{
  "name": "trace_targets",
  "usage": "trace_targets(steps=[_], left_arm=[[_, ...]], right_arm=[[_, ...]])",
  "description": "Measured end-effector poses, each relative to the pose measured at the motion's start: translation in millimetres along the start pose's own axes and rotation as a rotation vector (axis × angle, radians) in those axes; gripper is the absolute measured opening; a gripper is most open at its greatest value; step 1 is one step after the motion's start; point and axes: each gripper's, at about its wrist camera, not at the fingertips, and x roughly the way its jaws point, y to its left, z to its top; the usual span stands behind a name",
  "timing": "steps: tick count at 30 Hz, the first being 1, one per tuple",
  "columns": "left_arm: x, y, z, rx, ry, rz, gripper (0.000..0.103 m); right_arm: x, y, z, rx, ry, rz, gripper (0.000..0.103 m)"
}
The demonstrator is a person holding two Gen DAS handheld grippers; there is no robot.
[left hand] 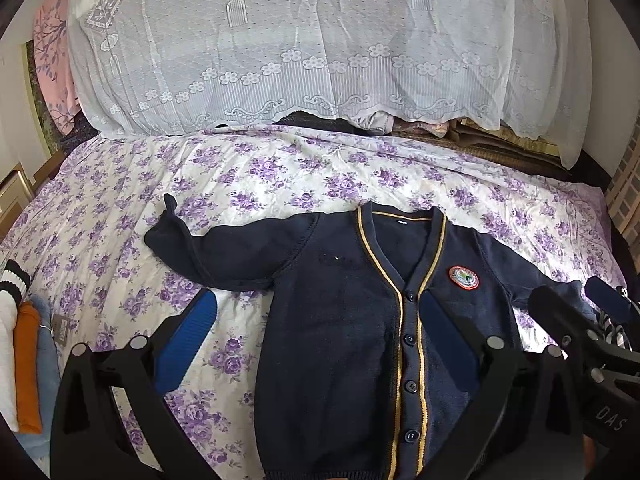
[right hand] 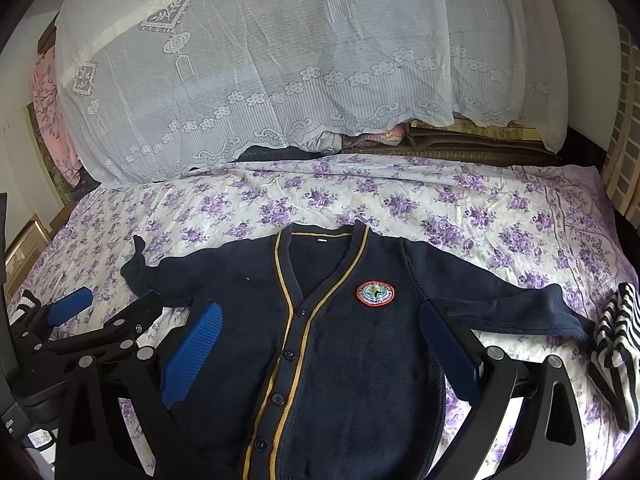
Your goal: Fold small clothes
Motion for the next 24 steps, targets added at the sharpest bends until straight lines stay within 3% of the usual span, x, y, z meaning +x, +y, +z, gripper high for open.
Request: trace_targets(steps=[24], left_arm=[[1.6, 4.7, 1.0, -0.011, 0.003, 0.016, 0.098]], right_arm=[[0.8, 0.6, -2.1, 0.002, -0.001, 0.002, 0.1]])
